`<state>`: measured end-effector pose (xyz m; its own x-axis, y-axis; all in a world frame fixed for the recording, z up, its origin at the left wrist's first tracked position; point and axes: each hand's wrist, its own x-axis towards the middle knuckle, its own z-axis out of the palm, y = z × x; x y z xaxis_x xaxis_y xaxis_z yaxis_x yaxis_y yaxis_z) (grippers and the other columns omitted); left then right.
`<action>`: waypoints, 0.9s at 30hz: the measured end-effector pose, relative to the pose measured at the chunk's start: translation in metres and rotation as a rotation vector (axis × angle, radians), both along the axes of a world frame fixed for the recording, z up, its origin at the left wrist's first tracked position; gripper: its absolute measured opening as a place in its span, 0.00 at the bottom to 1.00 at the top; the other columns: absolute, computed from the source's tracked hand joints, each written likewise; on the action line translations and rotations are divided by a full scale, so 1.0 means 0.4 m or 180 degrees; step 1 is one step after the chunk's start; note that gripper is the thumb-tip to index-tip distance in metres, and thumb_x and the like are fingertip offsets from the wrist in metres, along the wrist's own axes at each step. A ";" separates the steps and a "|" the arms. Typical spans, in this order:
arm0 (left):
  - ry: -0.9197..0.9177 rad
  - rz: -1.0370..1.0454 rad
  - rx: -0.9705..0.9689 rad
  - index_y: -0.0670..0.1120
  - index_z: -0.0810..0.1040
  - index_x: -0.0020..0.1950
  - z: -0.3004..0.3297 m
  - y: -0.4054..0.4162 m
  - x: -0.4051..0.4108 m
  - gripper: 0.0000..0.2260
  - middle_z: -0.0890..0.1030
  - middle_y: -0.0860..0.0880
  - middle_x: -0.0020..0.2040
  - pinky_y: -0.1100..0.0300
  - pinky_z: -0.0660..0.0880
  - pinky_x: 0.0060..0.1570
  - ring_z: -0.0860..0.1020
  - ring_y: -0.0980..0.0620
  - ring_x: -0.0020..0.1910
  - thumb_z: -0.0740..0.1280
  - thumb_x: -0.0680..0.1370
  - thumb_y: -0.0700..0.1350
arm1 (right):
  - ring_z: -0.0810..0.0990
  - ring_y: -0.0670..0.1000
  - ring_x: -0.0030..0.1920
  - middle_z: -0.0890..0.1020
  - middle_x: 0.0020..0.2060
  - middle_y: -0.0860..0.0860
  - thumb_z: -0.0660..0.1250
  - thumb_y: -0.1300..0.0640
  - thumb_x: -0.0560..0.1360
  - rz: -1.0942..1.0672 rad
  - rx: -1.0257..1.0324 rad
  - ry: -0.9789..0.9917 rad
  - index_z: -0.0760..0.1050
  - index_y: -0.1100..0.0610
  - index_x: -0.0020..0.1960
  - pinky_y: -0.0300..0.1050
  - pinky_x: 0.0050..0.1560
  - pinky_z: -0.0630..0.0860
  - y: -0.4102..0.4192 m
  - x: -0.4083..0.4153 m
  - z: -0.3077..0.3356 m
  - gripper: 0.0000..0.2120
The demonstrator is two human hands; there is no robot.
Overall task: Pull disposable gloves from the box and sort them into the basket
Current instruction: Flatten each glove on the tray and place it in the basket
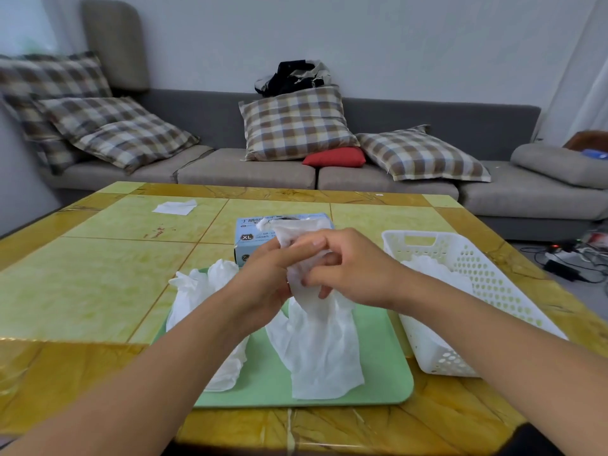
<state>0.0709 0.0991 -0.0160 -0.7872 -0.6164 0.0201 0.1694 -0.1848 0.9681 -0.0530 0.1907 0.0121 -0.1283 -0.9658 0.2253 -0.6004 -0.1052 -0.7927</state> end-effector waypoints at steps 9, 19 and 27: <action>0.0062 0.0160 0.0528 0.42 0.77 0.68 0.018 -0.021 0.016 0.17 0.84 0.42 0.60 0.53 0.82 0.53 0.83 0.45 0.57 0.57 0.85 0.49 | 0.82 0.50 0.58 0.83 0.57 0.47 0.80 0.48 0.64 -0.0450 0.0851 -0.1554 0.77 0.49 0.64 0.54 0.65 0.77 0.014 -0.102 -0.008 0.29; -0.0343 0.0591 -0.0060 0.41 0.81 0.64 0.021 -0.040 0.022 0.19 0.81 0.33 0.60 0.46 0.77 0.52 0.81 0.40 0.50 0.63 0.82 0.53 | 0.82 0.57 0.47 0.84 0.52 0.61 0.71 0.56 0.76 -0.0461 0.0293 -0.2547 0.81 0.65 0.57 0.46 0.46 0.81 0.021 -0.082 0.004 0.15; -0.0816 0.0525 -0.0809 0.45 0.84 0.54 -0.003 -0.044 0.009 0.08 0.86 0.46 0.48 0.59 0.77 0.37 0.83 0.48 0.42 0.69 0.80 0.48 | 0.84 0.50 0.37 0.86 0.43 0.56 0.71 0.57 0.78 -0.0706 0.0569 -0.2286 0.82 0.62 0.53 0.41 0.32 0.79 0.011 -0.110 -0.028 0.09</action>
